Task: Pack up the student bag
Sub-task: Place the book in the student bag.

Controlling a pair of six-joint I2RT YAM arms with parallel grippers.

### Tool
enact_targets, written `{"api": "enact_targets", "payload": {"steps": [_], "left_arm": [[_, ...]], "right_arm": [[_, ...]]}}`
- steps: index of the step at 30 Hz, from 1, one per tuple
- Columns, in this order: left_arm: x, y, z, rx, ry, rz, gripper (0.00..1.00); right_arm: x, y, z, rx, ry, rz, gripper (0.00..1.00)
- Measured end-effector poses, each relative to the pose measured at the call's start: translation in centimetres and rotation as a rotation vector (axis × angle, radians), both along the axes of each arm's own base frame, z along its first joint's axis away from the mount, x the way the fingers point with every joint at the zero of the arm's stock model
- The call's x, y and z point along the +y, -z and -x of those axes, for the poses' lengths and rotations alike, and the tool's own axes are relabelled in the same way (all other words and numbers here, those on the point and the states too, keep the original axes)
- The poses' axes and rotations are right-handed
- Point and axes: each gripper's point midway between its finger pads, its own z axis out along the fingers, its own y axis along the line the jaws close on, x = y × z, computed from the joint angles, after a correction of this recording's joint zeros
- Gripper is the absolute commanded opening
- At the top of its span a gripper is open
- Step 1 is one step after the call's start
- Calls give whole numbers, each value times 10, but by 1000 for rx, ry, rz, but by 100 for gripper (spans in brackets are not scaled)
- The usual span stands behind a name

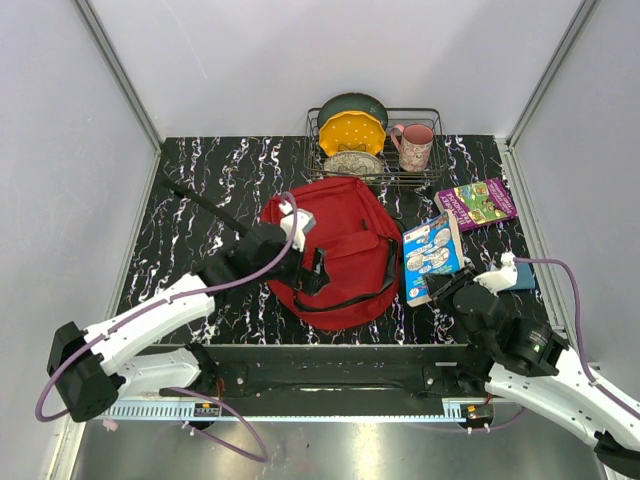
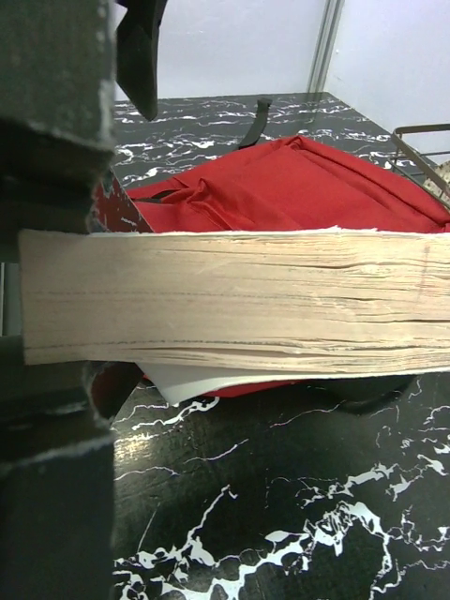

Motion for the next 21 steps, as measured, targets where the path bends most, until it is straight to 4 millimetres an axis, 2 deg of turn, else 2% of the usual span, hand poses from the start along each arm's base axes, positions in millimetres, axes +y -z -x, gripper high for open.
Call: {"api": "enact_targets", "payload": {"steps": [7, 12, 13, 21], "left_arm": [[-48, 8, 36, 13, 233, -48, 99], [-76, 11, 51, 1, 340, -82, 99], [-80, 12, 52, -1, 349, -88, 99], [-92, 23, 35, -8, 325, -172, 79]], "right_arm": [[-1, 4, 5, 16, 4, -57, 0], [0, 3, 6, 17, 7, -73, 0], [0, 3, 6, 17, 8, -76, 0], [5, 10, 9, 45, -7, -107, 0]]}}
